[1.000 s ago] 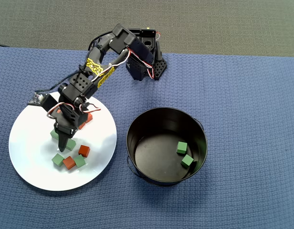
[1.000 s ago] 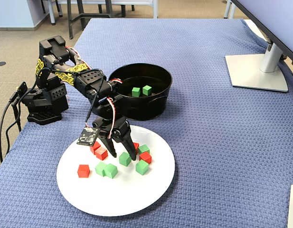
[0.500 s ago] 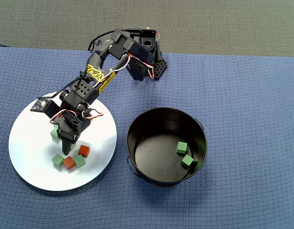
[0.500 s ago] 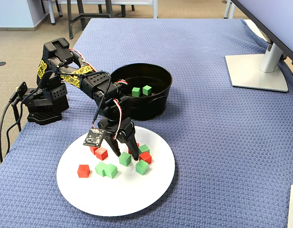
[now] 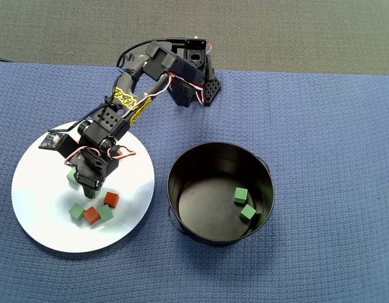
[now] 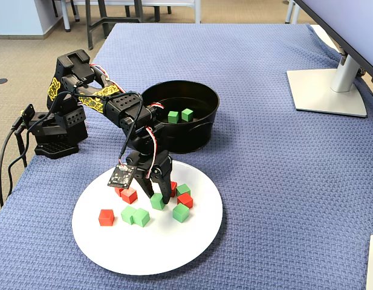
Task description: Pick up the green cubes from the white plate and place them in the black recipient
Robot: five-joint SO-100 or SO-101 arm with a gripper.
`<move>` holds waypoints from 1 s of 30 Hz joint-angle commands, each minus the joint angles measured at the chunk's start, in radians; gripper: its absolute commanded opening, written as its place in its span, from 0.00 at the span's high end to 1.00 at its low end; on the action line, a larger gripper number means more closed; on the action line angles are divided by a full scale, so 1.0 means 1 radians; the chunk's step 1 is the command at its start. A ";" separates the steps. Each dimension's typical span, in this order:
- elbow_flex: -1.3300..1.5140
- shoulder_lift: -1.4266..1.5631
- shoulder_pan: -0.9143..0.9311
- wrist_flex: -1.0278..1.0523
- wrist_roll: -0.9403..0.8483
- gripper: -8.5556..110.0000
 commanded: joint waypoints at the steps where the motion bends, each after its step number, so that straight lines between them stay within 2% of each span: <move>1: -0.077 0.138 0.034 0.044 0.015 0.93; 6: -0.075 0.393 0.092 0.104 0.031 0.93; 10: -0.023 0.635 0.051 0.133 0.091 0.93; 18: 0.192 0.934 -0.344 0.210 0.224 0.93; 22: 0.232 0.914 -0.575 0.245 0.319 0.93; 26: 0.245 0.838 -0.732 0.219 0.396 0.93; 27: 0.250 0.816 -0.764 0.209 0.393 0.92; 29: 0.265 0.795 -0.828 0.206 0.327 0.65; 30: 0.273 0.798 -0.842 0.206 0.302 0.62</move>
